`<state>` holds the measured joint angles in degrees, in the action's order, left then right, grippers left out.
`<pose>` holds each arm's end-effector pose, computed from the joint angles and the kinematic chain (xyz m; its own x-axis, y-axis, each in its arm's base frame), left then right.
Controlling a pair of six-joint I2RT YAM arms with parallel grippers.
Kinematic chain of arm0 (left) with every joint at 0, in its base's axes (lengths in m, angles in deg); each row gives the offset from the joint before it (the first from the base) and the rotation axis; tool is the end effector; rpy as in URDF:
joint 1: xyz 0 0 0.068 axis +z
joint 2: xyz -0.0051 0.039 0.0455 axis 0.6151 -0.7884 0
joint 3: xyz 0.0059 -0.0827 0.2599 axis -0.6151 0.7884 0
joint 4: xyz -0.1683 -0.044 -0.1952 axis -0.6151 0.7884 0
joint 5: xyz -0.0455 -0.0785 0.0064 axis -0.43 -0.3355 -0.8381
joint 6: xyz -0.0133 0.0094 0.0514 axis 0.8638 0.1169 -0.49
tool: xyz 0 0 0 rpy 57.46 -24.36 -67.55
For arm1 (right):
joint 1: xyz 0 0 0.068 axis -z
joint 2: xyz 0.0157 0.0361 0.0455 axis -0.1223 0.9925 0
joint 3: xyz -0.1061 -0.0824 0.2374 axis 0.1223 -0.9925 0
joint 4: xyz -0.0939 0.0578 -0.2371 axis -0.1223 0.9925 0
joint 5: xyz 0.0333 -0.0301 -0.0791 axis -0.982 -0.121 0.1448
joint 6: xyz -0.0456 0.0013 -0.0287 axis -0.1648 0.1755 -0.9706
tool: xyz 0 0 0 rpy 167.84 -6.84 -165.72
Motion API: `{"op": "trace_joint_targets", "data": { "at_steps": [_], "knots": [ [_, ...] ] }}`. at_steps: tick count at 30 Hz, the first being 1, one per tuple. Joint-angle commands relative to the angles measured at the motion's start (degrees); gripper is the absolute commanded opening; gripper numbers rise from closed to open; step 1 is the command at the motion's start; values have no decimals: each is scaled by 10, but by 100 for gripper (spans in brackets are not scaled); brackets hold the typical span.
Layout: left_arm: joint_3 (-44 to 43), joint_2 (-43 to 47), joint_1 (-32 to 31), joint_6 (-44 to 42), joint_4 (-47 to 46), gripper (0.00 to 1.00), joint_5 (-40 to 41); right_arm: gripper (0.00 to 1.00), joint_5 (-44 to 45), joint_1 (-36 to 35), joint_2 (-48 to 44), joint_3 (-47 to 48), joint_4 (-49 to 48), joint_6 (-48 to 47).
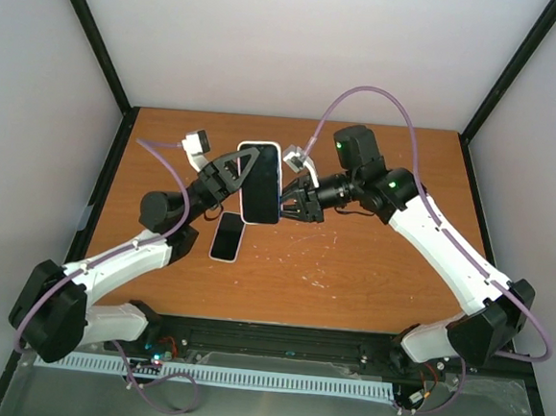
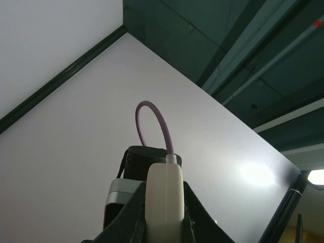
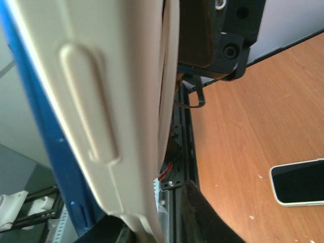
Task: Take the phone out of the phone case
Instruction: Remove the phone case from the phone.
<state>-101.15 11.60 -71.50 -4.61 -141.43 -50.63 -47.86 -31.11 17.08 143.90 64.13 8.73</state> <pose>0.1955 -0.1474 0.3569 -0.5713 -0.6653 -0.4807 0.7465 -0.1777 -0.6412 0.2139 0.2067 0.3937 -0.4791 -0.3604 -0.8004 -0.8544 -0.0174 0.5193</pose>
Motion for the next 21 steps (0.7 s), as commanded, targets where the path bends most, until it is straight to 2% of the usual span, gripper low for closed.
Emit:
{"op": "trace_joint_targets", "data": {
  "at_steps": [1, 2, 3, 7, 8, 11, 13, 16, 21],
  "knots": [
    [-22, -38, -36, -6, 30, 0, -40, 11, -42, -39, 21, 42, -81, -11],
    [-22, -38, -36, -5, 29, 0, -39, 4, -38, -39, 22, 42, -82, -5],
    [-22, -35, -35, -7, 34, 0, -38, 3, -28, -38, 21, 43, -77, -5],
    [-25, -2, -35, -47, 127, 1, -14, 3, 7, -23, -10, 18, -70, -8],
    [-28, 9, -34, -61, 171, 4, 0, 3, 14, -16, -23, 6, -71, -5],
    [-49, 17, -32, -104, 290, 36, 35, 3, 14, 10, -59, -34, -72, -6],
    [-64, 2, -29, -117, 323, 48, 31, 3, 22, 28, -74, -64, -64, -9],
    [-86, -36, -27, -127, 346, 60, 15, 3, 14, 66, -76, -111, -61, -7],
    [-93, -87, -26, -130, 371, 71, 19, 3, -6, 135, -72, -189, -66, -16]
  ]
}}
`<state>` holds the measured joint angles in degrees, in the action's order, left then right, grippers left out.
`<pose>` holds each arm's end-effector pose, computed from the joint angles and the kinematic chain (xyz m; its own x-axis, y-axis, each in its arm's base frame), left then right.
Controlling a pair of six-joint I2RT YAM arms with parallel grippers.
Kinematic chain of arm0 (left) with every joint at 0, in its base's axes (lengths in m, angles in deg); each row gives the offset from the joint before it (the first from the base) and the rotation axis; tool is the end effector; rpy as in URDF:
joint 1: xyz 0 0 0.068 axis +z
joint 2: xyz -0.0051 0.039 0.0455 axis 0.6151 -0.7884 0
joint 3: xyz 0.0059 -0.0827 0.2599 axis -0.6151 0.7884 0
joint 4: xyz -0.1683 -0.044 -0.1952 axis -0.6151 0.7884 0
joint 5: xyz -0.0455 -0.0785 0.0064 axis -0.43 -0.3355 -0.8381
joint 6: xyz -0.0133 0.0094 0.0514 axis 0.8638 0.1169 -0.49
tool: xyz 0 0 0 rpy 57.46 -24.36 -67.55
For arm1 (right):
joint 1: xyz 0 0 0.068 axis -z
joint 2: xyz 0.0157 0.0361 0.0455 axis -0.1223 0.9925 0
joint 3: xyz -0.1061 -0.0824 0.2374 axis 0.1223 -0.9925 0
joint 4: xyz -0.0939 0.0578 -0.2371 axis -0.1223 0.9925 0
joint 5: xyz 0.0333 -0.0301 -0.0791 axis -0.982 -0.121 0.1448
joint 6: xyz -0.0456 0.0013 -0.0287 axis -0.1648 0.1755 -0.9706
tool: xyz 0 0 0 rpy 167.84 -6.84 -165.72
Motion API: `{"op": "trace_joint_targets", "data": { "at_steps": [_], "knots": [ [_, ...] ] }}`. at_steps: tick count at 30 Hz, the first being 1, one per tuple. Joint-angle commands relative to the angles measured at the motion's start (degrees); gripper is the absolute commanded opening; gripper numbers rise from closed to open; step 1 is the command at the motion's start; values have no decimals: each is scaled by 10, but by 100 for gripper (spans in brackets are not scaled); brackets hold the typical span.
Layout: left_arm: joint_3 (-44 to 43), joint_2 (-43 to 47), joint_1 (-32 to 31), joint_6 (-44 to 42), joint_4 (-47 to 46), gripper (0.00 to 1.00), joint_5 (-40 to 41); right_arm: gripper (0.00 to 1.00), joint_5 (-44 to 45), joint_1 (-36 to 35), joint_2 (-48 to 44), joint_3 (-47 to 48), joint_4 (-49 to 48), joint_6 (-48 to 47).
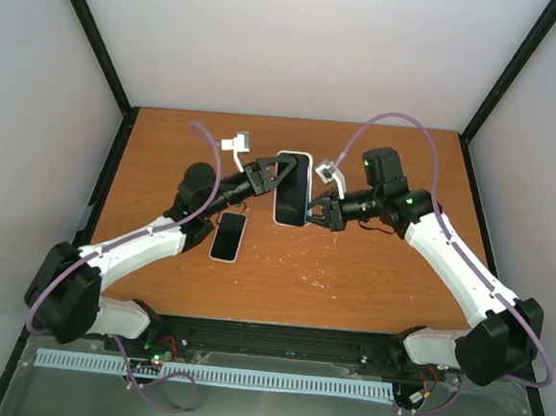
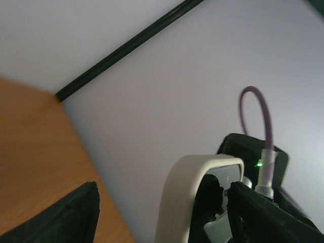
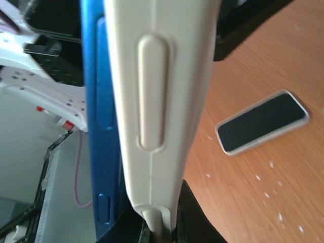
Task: Take the phone out of the phone case
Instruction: Remove the phone case from the phone.
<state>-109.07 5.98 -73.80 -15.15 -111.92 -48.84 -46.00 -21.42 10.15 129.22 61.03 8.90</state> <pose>0.2311 -0.1840 0.3308 -0.6597 -0.5329 -0.5299 0.5622 0.1180 -0.8185 0.2219 0.1542 0.3471 -0.5907 -0.3033 -0.7478 -0.8061 0.1792 0.5640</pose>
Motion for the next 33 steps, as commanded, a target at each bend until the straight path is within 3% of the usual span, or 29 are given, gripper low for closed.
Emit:
{"op": "trace_joint_targets", "data": {
  "at_steps": [1, 4, 9, 16, 21, 33],
  "knots": [
    [-10, -35, -2, -26, 76, 76, 7, 3, -18, 49, -2, -58, -35, -26],
    [-12, -43, -2, -49, 103, 85, 23, 3, 4, 75, 4, -97, -32, -55],
    [-41, -66, -6, -90, 236, 85, 83, 3, 62, 83, 17, -157, -48, -85],
    [-116, -148, -82, -144, 390, 78, 163, 3, 159, 84, 46, -187, -76, -43],
    [-137, -197, -119, -143, 392, 76, 170, 3, 193, 84, 66, -185, -74, -29],
    [-134, -265, -141, -133, 345, 70, 112, 3, 201, 83, 103, -176, -76, -6]
  ]
}}
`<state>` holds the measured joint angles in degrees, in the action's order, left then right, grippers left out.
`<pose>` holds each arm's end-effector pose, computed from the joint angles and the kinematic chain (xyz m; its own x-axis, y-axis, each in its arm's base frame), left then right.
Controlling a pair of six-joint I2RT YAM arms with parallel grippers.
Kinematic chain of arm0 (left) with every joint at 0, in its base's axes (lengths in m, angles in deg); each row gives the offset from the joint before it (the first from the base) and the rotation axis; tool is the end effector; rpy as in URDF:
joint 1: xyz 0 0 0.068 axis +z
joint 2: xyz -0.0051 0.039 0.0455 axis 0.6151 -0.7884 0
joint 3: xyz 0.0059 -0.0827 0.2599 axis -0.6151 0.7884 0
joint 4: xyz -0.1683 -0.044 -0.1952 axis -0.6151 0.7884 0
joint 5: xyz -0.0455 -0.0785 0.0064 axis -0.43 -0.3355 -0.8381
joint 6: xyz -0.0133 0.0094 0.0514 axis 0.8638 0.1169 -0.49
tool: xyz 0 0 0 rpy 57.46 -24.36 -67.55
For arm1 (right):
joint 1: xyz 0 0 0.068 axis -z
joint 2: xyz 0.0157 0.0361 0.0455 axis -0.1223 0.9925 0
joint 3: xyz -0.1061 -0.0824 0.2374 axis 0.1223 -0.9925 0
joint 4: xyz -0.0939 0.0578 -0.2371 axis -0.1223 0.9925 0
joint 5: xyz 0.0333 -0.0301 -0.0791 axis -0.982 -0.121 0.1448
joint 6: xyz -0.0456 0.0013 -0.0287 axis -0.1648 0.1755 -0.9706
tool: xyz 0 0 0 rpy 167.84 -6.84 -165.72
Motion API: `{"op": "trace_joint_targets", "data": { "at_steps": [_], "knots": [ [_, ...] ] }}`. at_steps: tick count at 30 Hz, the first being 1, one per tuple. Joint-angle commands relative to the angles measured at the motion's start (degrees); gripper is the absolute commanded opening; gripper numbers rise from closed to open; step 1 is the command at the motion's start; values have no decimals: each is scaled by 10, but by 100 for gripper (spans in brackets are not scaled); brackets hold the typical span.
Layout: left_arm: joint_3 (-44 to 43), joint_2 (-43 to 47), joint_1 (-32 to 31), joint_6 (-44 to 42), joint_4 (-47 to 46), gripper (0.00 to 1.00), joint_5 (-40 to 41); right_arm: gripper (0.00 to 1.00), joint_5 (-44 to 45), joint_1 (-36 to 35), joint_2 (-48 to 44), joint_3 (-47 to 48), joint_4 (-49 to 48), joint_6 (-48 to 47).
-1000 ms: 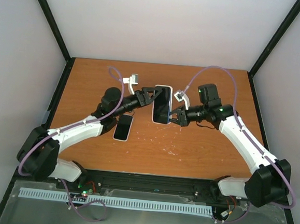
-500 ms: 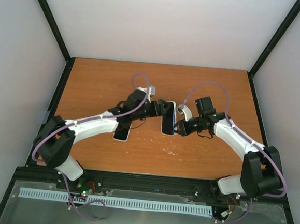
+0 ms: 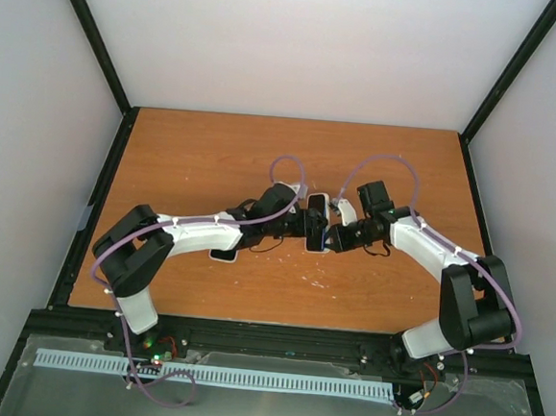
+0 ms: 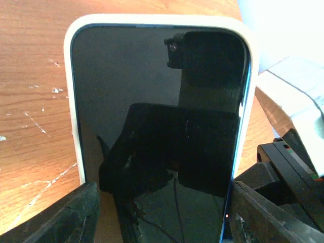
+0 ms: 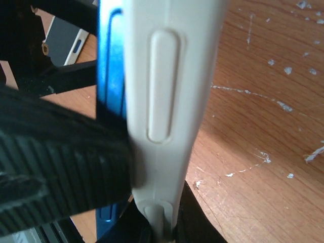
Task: Take the phone out of the phone case
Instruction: Remove the phone case from the phone.
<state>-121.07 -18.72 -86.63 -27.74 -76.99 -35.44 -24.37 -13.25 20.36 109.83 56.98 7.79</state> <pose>0.2434 -0.2856 0.1996 -0.8716 -0.1528 -0.4657 0.2534 0.6727 -0.6952 0.2488 0.1140 0.1939 -0.8598 -0.3109 -0.4052 -0.4985 0.6829 0.5339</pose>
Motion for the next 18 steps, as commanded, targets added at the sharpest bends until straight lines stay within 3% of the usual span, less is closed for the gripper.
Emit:
{"op": "trace_joint_targets", "data": {
  "at_steps": [1, 7, 13, 18],
  "knots": [
    [-14, -20, -14, -7, -4, 69, -20, 3, -16, 2, 2, 19, -37, 7],
    [-12, -13, -37, -7, 11, 69, 21, 3, -13, 4, 16, 30, -34, 17],
    [11, 34, -82, -24, 54, 70, 133, 3, -3, 8, 25, 41, -25, 27],
    [18, 40, -91, -28, 54, 70, 164, 3, 9, 8, 17, 40, -28, 36]
  ]
}}
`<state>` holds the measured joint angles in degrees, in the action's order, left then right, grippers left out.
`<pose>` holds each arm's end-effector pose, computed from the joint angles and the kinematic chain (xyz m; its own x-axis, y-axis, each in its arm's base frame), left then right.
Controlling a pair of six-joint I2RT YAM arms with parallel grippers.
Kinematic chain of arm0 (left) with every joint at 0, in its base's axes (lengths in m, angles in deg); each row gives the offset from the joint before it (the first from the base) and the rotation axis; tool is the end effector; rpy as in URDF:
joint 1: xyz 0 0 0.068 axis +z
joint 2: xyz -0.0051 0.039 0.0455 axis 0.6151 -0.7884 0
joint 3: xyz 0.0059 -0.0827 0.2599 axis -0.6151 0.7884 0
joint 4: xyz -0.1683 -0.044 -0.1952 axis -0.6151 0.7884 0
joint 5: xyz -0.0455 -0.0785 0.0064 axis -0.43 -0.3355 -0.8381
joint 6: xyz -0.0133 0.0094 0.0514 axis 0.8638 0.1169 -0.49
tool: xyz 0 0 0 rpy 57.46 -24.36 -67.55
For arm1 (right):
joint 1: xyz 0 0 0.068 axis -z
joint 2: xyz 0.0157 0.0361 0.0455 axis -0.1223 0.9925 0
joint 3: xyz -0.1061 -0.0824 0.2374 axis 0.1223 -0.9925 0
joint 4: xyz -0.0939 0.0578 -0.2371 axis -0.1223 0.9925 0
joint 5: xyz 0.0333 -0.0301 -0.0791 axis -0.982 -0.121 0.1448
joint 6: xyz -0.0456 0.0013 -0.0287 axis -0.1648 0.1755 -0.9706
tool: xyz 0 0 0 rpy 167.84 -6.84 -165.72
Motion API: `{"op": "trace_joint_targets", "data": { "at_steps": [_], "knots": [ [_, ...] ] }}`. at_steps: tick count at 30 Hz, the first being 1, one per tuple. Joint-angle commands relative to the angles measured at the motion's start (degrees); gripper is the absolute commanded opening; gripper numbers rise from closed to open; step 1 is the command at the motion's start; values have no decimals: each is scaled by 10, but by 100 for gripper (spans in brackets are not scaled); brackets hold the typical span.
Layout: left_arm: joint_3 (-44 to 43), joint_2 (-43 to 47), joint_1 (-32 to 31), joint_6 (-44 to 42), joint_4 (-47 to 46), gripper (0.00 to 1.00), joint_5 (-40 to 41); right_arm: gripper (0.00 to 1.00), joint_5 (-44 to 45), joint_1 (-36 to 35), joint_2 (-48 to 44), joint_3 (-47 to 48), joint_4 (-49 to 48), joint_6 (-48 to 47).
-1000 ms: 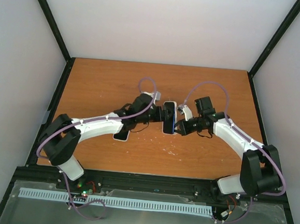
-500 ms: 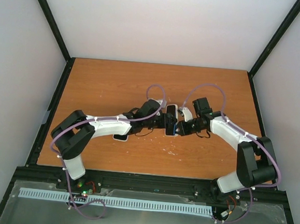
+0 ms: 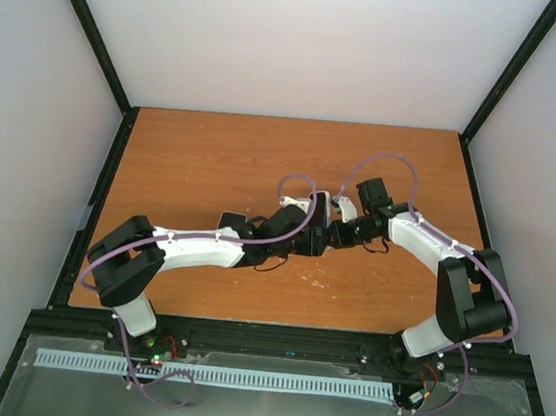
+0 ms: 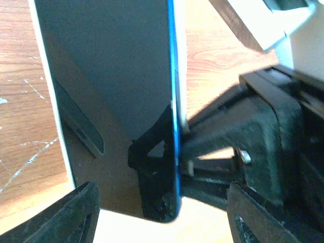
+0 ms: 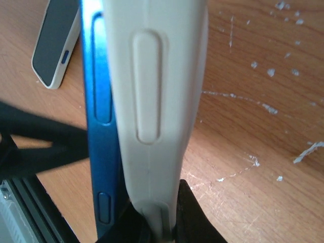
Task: Take the phone out of the phone case
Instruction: Remove the phone case from the phone.
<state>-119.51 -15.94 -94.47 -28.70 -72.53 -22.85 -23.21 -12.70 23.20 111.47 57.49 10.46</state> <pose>0.2012 -0.3006 0.2008 -0.8275 -0.1151 -0.5495 0.2796 0.7642 -0.5812 0.2581 0.1139 0.1884 -0.8949 -0.2732 -0.3529 -0.4336 0.7197 0.5423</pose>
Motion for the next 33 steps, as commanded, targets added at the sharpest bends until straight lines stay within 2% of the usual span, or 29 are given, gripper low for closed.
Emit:
{"op": "trace_joint_targets", "data": {
  "at_steps": [1, 8, 16, 22, 28, 31, 33],
  "knots": [
    [0, 6, -12, -24, 3, 70, 32, 3, 0, 4, -12, 23, -34, 11],
    [-37, -37, -16, -31, 13, 60, 21, 3, 6, 5, -13, 25, -30, 13],
    [-69, -75, -16, -31, 48, 61, 57, 3, -8, 5, -16, 26, -29, 14],
    [-122, -122, -18, -46, 86, 62, 112, 3, -7, 5, -18, 24, -27, 31],
    [-177, -160, -27, -74, 140, 55, 186, 3, -48, 5, -11, 35, -15, 57],
    [-175, -167, -32, -101, 125, 52, 203, 3, -76, 6, -9, 34, -18, 67],
    [-169, -168, -46, -130, 90, 46, 225, 3, -86, 8, -6, 34, -21, 77]
  ]
}}
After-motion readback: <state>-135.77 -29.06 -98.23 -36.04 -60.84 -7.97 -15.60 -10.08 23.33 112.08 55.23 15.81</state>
